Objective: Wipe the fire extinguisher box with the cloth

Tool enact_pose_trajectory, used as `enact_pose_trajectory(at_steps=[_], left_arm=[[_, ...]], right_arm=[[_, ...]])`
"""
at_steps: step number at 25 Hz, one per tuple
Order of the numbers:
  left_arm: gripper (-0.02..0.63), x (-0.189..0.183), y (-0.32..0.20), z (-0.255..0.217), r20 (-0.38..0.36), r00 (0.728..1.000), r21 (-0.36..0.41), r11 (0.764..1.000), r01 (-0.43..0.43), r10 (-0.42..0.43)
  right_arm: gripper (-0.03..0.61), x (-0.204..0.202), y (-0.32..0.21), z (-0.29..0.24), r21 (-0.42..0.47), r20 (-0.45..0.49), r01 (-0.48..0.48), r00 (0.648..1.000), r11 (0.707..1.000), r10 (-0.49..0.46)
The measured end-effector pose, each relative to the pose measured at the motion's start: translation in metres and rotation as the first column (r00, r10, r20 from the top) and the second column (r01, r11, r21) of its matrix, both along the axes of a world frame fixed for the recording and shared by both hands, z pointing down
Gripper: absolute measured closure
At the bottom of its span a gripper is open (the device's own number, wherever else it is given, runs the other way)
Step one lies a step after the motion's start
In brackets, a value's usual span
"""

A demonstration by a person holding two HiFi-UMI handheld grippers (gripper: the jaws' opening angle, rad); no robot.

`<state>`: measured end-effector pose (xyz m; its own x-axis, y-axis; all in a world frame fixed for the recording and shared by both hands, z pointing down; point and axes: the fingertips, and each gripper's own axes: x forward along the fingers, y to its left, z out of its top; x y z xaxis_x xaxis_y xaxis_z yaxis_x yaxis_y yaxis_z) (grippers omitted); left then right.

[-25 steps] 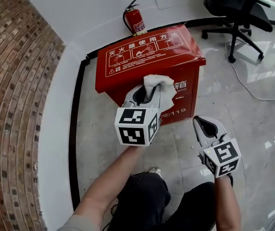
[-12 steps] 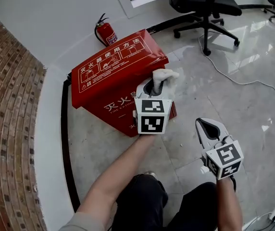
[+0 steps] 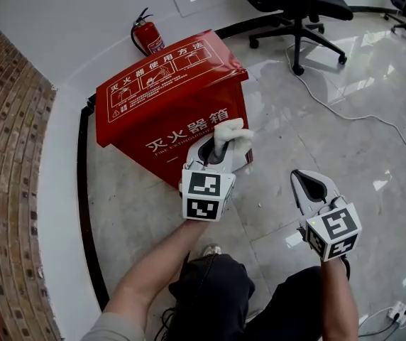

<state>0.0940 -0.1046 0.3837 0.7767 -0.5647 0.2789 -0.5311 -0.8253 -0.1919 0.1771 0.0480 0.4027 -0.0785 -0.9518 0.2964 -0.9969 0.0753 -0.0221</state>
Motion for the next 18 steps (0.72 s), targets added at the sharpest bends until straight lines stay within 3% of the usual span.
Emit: enact_pose_trajectory(at_steps=[4, 8, 14, 16, 18], left_arm=[[0.517, -0.056, -0.008, 0.006, -0.044, 0.996, -0.073, 0.994, 0.08, -0.083], [0.517, -0.13, -0.021, 0.017, -0.06, 0.97, -0.099, 0.968, 0.23, -0.236], [0.517, -0.228, -0.049, 0.029, -0.044, 0.88, -0.04, 0.88, 0.472, -0.474], [0.517, -0.238, -0.061, 0.039, -0.016, 0.852, -0.035, 0.852, 0.523, -0.524], [0.517, -0.232, -0.068, 0.045, 0.0, 0.839, -0.031, 0.839, 0.544, -0.544]], right_arm=[[0.555, -0.029, -0.021, 0.009, -0.023, 0.005, 0.072, 0.997, 0.997, -0.072], [0.555, -0.065, -0.044, 0.013, -0.025, 0.003, 0.165, 0.986, 0.986, -0.165], [0.555, -0.109, -0.065, 0.021, -0.031, 0.021, 0.265, 0.964, 0.964, -0.264], [0.554, -0.117, -0.066, 0.023, -0.033, 0.02, 0.282, 0.959, 0.959, -0.281], [0.554, -0.116, -0.064, 0.025, -0.039, 0.015, 0.283, 0.959, 0.958, -0.283]])
